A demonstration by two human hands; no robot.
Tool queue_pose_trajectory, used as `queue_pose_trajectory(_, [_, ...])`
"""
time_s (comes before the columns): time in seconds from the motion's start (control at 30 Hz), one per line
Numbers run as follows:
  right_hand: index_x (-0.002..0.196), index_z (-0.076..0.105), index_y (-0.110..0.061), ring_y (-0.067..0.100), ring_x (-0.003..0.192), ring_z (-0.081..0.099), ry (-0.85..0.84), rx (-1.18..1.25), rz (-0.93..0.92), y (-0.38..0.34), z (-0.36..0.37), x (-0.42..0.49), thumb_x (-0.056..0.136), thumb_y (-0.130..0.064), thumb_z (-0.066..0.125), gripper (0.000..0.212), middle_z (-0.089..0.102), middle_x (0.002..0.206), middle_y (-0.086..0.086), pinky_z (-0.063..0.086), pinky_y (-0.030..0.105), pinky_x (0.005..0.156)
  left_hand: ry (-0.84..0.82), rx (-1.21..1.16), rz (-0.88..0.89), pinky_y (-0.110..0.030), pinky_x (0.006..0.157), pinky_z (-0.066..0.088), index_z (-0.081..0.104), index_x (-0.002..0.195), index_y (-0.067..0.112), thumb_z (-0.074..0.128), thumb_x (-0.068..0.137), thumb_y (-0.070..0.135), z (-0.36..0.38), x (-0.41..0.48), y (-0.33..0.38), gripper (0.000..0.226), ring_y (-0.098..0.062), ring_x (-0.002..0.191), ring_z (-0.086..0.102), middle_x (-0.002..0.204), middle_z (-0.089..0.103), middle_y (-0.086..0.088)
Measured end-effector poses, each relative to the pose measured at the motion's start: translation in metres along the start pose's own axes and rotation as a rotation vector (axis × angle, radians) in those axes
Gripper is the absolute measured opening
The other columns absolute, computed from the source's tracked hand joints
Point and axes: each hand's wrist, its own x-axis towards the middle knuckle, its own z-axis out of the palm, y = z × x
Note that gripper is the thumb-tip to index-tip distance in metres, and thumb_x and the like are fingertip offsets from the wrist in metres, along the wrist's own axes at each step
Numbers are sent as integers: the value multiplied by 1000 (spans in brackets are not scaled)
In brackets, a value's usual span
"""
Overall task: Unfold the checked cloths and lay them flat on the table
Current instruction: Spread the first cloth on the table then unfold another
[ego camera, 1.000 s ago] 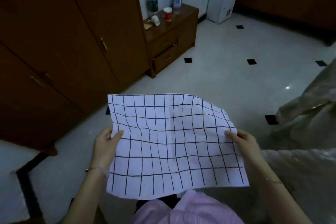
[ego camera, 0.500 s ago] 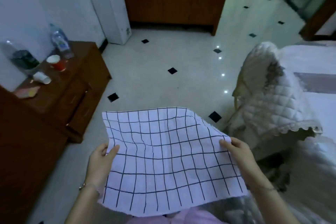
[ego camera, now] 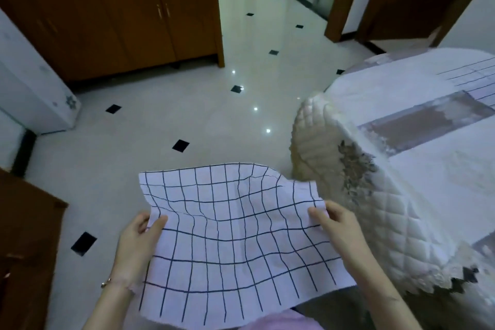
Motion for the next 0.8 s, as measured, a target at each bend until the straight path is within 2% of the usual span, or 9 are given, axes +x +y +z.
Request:
queue_pose_trajectory(0.03, [63, 54, -8, 7, 58, 39, -1, -24, -52, -16, -1, 14, 86, -20, 61, 27, 44, 59, -6, 31, 22, 58, -7, 15, 26, -21, 74, 36, 57, 86, 16, 57, 93, 15, 11, 13, 25, 7, -18, 98, 44, 86, 48, 6])
queue_pose_trajectory(0.1, [53, 51, -24, 1, 51, 33, 25, -51, -160, -54, -8, 40, 86, -17, 62, 35, 40, 51, -13, 26, 13, 49, -28, 16, 134, -18, 61, 36, 44, 68, 27, 56, 93, 14, 31, 50, 68, 30, -16, 82, 46, 71, 44, 10])
queue_pose_trajectory(0.2, [59, 59, -26, 2, 54, 37, 115, 14, -275, -108, -33, 81, 85, -19, 62, 27, 44, 53, -13, 28, 14, 49, -67, -31, 265, -10, 55, 51, 60, 78, 23, 57, 92, 16, 57, 106, 136, 15, -10, 73, 65, 73, 66, 6])
queue_pose_trajectory(0.27, [67, 60, -13, 8, 60, 40, 209, 90, -321, -130, -57, 107, 86, -18, 63, 20, 45, 60, -5, 29, 20, 56, -124, -73, 342, -14, 56, 54, 63, 85, 24, 57, 92, 19, 79, 139, 182, 10, 0, 66, 67, 82, 68, 7])
queue_pose_trajectory(0.37, [79, 53, 7, 15, 69, 40, 357, 175, -333, -150, -94, 138, 86, -19, 64, 30, 43, 71, 7, 29, 29, 69, -238, -102, 423, -23, 64, 56, 65, 91, 25, 58, 91, 25, 124, 178, 242, 7, -11, 78, 65, 90, 67, 3])
queue_pose_trajectory(0.43, [74, 59, -4, 9, 69, 46, 465, 201, -304, -154, -116, 152, 86, -21, 65, 21, 50, 68, -1, 37, 24, 71, -348, -121, 447, -33, 71, 53, 66, 90, 27, 58, 90, 27, 163, 197, 272, 7, -18, 82, 63, 91, 67, 1])
queue_pose_trajectory(0.53, [64, 62, -21, 1, 63, 51, 596, 197, -263, -148, -147, 163, 88, -18, 61, 25, 55, 61, -14, 41, 8, 61, -505, -126, 464, -33, 69, 49, 64, 85, 26, 58, 91, 24, 230, 220, 300, 9, -17, 77, 60, 85, 65, 0])
queue_pose_trajectory(0.7, [60, 52, -18, -6, 46, 50, 841, 247, -112, -128, -183, 164, 91, -7, 53, 33, 55, 47, -15, 38, 6, 45, -768, -157, 366, -19, 59, 54, 64, 85, 20, 59, 91, 17, 342, 243, 319, 8, -13, 73, 61, 86, 64, -2])
queue_pose_trajectory(0.8, [71, 61, -13, -8, 47, 58, 967, 271, -8, -110, -199, 161, 93, -7, 53, 23, 64, 52, -14, 41, 5, 43, -920, -99, 283, -16, 54, 56, 64, 88, 17, 59, 90, 16, 400, 251, 320, 5, -12, 67, 66, 88, 67, -6])
